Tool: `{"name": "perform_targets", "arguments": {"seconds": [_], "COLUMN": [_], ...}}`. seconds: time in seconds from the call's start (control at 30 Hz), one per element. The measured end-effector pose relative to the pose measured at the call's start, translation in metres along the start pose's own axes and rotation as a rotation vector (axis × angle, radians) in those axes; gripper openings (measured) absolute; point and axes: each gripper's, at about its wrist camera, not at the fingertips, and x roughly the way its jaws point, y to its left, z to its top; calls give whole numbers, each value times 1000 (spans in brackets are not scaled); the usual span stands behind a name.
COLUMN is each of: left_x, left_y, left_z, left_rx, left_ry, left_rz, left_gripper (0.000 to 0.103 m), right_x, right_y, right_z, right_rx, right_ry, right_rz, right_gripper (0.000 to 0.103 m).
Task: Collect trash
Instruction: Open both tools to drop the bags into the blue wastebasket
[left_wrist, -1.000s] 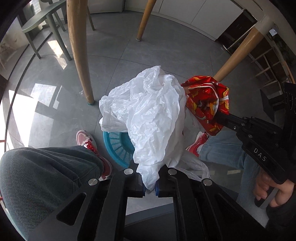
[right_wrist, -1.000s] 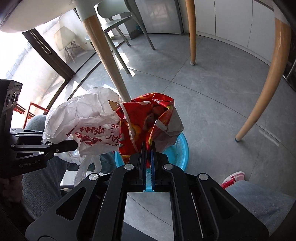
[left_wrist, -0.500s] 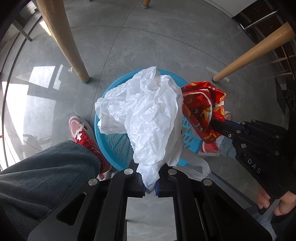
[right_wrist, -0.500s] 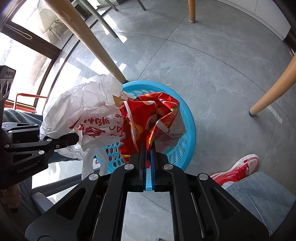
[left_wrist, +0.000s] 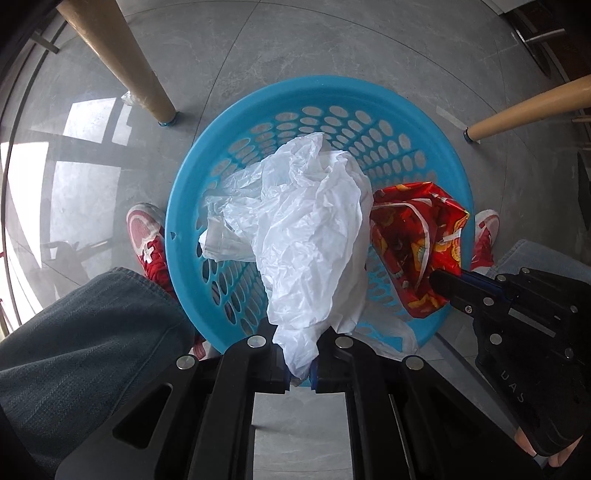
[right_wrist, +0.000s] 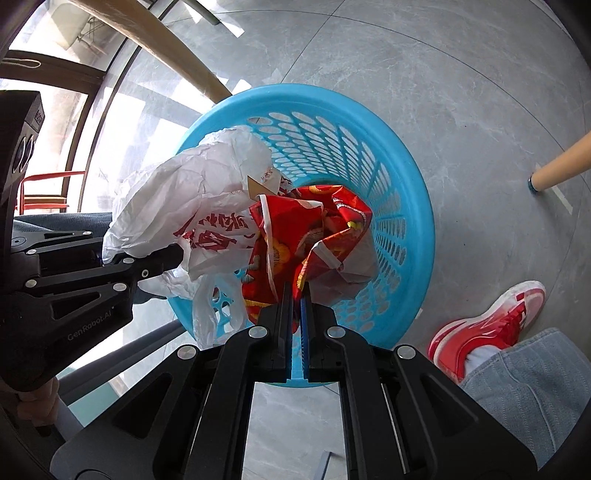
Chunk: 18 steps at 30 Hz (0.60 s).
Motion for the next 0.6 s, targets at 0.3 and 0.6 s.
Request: {"name": "perform_targets", "arguments": {"seconds": [0.3,0.6], "left_x": [-1,-38], "left_y": [5,3], "left_z": [-1,-19], "left_rx": [-2,13], "left_ry": [1,-70], "left_rz": [62,38], "left_gripper": [18,29], "right_x": [-4,-42], "right_y": [-3,0], "right_z": [-2,-17], "right_rx": [35,22], "right_ry": [15,-25], "right_rz": [8,-40], "right_gripper": [22,37]}}
